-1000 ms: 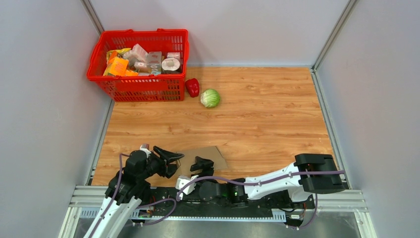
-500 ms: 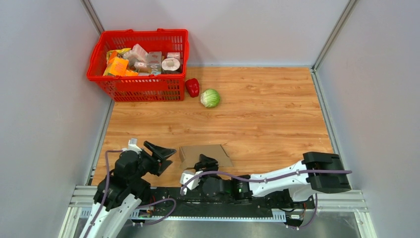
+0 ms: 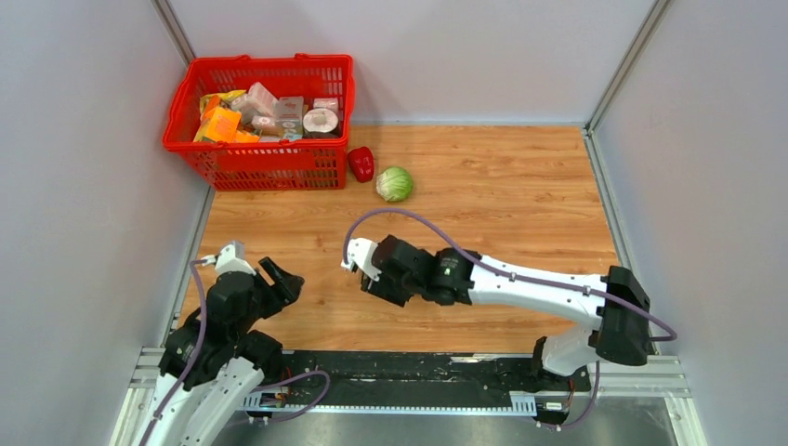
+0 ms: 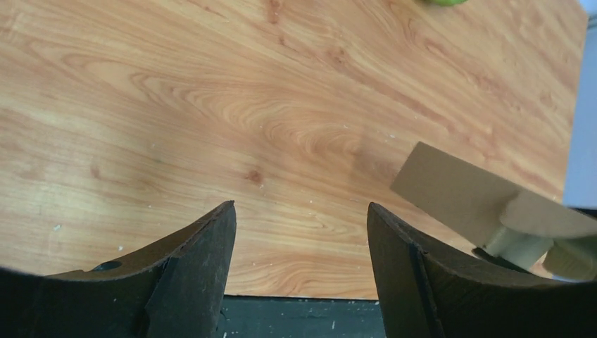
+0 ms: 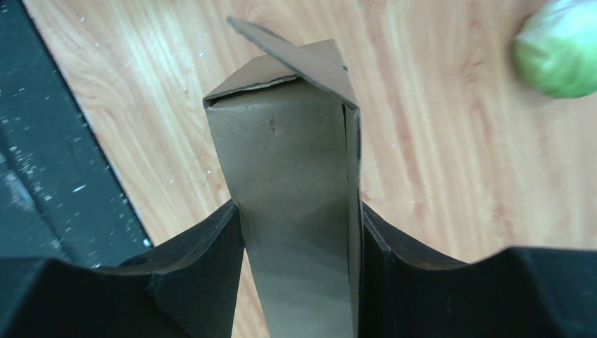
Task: Fold the paper box
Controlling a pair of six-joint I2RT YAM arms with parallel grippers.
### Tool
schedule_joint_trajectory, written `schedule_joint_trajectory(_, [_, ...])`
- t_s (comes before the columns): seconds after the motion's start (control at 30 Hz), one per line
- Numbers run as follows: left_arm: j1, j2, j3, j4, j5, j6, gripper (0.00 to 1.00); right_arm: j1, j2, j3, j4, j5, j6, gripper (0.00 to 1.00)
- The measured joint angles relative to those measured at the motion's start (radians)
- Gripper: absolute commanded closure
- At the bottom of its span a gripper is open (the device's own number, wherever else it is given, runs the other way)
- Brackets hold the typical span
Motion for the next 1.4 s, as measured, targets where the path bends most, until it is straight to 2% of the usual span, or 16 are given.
schedule_joint_trajectory(0.17, [0.0, 0.121, 0.045, 0.087, 0.098, 0.131, 0.2, -0.147, 0.156, 0.176, -0.221, -0.262, 0.018, 0.54])
schedule_joint_trajectory(0.37, [0.0, 0.198, 0.07, 0.195, 0.255, 0.245, 0.19, -0.198, 0.366, 0.328, -0.37, -0.357, -0.02, 0.5])
schedule_joint_trajectory(0.47, [0.0, 0.212, 0.052, 0.248, 0.336, 0.266, 0.21, -0.197, 0.412, 0.385, -0.41, -0.376, -0.047, 0.43])
schedule_joint_trajectory(0.5, [0.0, 0.211, 0.043, 0.262, 0.354, 0.268, 0.22, -0.198, 0.42, 0.397, -0.417, -0.378, -0.053, 0.32])
schedule_joint_trajectory(0.6, [0.0, 0.204, 0.006, 0.297, 0.388, 0.272, 0.24, -0.199, 0.436, 0.428, -0.429, -0.38, -0.065, 0.15])
schedule_joint_trajectory(0.9, [0.0, 0.187, -0.096, 0.418, 0.449, 0.254, 0.25, -0.242, 0.382, 0.36, -0.394, -0.375, -0.021, 0.0])
schedule_joint_trajectory(1.07, [-0.005, 0.256, -0.098, 0.467, 0.466, 0.266, 0.26, -0.3, 0.207, 0.299, -0.383, -0.375, 0.113, 0.0])
schedule_joint_trajectory(1.17, [-0.038, 0.354, -0.065, 0.455, 0.444, 0.298, 0.28, -0.362, 0.055, 0.224, -0.359, -0.399, 0.217, 0.05])
schedule_joint_trajectory(1.27, [-0.103, 0.454, -0.007, 0.439, 0.411, 0.333, 0.31, -0.433, -0.099, 0.107, -0.346, -0.43, 0.321, 0.14])
schedule_joint_trajectory(1.4, [-0.182, 0.581, 0.068, 0.43, 0.365, 0.381, 0.37, -0.495, -0.2, -0.065, -0.327, -0.454, 0.415, 0.24])
